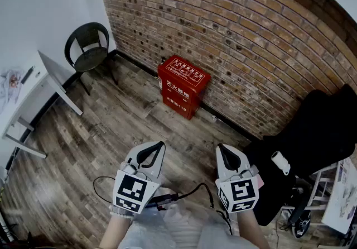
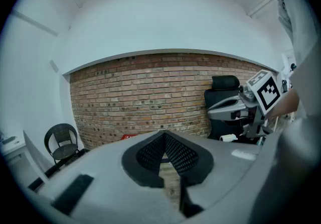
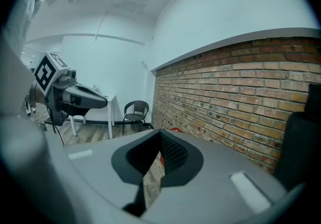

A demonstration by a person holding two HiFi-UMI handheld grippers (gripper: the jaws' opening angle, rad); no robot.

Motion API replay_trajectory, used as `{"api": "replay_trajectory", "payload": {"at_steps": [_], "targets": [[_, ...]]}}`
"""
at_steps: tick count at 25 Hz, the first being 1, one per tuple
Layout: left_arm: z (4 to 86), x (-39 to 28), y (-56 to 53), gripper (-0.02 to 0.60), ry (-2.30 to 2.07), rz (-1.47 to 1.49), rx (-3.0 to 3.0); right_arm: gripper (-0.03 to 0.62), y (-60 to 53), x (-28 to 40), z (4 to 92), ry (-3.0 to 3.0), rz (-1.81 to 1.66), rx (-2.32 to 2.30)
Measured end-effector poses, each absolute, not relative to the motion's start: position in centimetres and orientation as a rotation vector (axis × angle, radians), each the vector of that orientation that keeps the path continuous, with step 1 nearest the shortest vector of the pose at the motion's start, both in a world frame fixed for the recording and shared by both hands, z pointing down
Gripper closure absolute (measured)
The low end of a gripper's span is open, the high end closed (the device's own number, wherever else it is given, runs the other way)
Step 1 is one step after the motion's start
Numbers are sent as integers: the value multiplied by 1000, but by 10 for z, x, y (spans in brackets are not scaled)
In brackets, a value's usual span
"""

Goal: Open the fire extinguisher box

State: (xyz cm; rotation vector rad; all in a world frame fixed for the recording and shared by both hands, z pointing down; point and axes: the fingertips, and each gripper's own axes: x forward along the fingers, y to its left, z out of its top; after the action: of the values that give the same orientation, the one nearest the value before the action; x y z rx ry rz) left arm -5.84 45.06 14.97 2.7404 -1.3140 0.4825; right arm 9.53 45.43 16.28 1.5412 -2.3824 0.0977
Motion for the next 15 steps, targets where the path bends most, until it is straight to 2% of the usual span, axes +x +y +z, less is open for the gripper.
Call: {"api": "replay_trajectory", "payload": {"at_steps": [15], "targets": [[149,-65,457,584,-1329,481,2735,589,461,88,162,-2394,86,1522]]}}
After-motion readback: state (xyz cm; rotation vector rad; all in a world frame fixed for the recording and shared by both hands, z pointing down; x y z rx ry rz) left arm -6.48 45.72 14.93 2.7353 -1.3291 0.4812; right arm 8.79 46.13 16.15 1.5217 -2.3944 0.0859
